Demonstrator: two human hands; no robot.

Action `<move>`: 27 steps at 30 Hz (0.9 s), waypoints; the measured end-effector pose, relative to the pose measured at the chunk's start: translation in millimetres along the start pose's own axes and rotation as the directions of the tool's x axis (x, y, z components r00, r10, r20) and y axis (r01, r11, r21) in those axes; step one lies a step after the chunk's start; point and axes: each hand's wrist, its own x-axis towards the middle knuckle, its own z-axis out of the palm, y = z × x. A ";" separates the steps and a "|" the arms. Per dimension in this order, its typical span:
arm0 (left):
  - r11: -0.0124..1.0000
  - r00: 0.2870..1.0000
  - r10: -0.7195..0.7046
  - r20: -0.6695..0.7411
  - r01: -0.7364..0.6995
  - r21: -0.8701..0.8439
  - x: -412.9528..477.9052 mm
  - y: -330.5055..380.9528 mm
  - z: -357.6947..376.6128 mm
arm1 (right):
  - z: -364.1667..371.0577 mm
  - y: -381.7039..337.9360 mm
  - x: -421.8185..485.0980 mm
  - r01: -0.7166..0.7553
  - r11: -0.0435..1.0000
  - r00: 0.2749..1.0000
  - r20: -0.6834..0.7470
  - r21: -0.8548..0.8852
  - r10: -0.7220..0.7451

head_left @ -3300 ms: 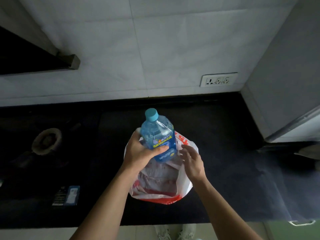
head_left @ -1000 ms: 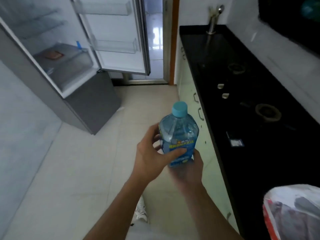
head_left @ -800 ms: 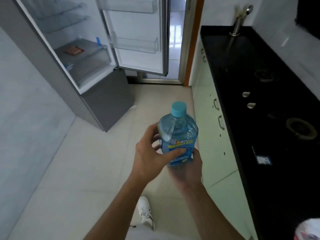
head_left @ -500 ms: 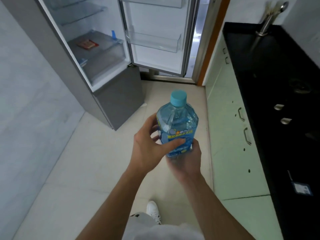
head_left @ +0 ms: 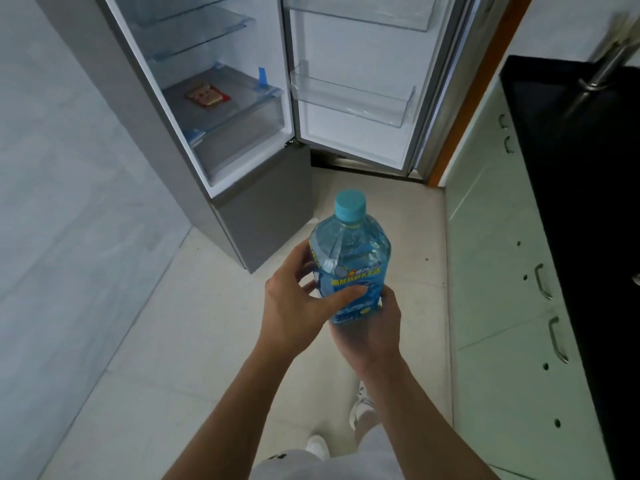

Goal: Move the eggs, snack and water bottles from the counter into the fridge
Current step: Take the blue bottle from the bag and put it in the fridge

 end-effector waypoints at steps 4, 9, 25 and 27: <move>1.000 0.999 -0.012 -0.050 0.013 0.019 45.4 -6.7 -0.7 | 13.3 -12.1 48.2 -0.044 0.999 0.999 0.019 -0.023 0.045; 0.999 0.990 -0.043 -0.135 0.045 0.013 122.2 -3.4 6.5 | 43.9 -48.4 123.1 -0.111 0.990 0.992 0.049 -0.090 0.115; 0.993 0.937 -0.052 -0.345 0.083 0.077 316.1 10.6 30.1 | 119.4 -135.3 319.0 -0.341 0.933 0.922 0.154 -0.115 0.356; 0.993 0.929 -0.056 -0.366 0.090 0.076 328.7 5.8 26.2 | 125.0 -134.7 333.7 -0.363 0.924 0.909 0.172 -0.125 0.380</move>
